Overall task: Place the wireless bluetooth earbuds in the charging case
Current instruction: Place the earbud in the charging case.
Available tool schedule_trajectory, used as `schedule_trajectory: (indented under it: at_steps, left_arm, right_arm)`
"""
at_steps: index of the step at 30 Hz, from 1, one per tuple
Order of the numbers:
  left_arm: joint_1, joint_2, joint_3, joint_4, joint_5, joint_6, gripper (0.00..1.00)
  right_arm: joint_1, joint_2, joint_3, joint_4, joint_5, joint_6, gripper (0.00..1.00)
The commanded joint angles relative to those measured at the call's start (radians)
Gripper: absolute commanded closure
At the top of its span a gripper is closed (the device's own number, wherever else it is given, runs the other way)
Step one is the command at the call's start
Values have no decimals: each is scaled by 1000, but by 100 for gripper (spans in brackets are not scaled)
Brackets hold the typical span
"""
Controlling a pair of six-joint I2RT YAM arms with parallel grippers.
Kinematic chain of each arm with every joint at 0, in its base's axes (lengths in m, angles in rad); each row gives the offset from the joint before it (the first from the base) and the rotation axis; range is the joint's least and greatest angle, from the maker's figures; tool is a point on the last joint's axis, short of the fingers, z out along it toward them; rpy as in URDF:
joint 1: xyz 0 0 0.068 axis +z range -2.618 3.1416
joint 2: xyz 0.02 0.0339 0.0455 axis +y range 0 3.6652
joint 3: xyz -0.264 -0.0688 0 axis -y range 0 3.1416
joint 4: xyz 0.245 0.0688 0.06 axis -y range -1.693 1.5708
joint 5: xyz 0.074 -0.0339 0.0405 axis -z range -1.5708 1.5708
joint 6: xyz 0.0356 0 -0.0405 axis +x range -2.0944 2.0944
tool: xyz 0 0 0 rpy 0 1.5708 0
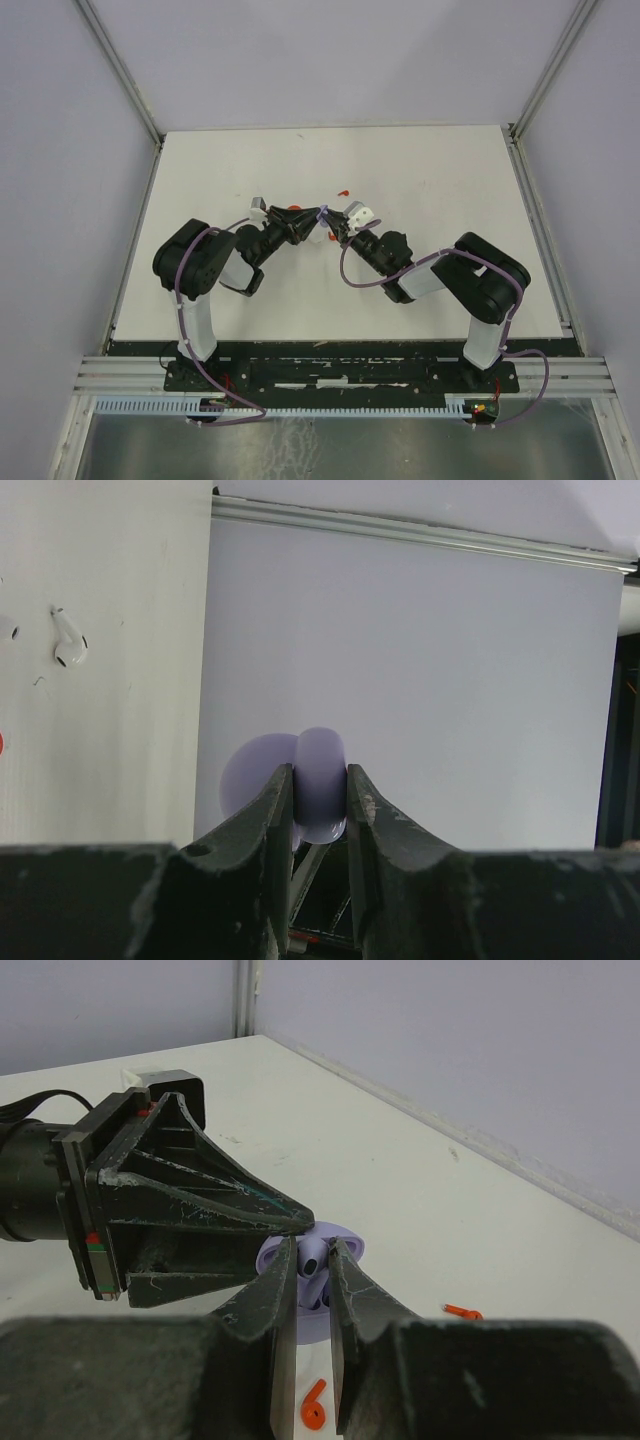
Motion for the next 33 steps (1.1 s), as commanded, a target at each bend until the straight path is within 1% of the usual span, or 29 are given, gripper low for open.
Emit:
schedule_trajectory:
  at_steps: [1,13,21,33]
  left_arm:
    - [-2,0,33,133,5,-32,97]
    - [-2,3,25,139,2,-58,97]
    - [-2,6,14,126,-5,-74,97]
    - [0,25,12,145,-27,-117,97]
  right_arm:
    - [10,10,-16,37,3,-2,93]
    - [28,7,-21,37,101,-83,96]
    - [36,11,-24,37,114,-130,97]
    - [47,24,-27,37,123,-152,97]
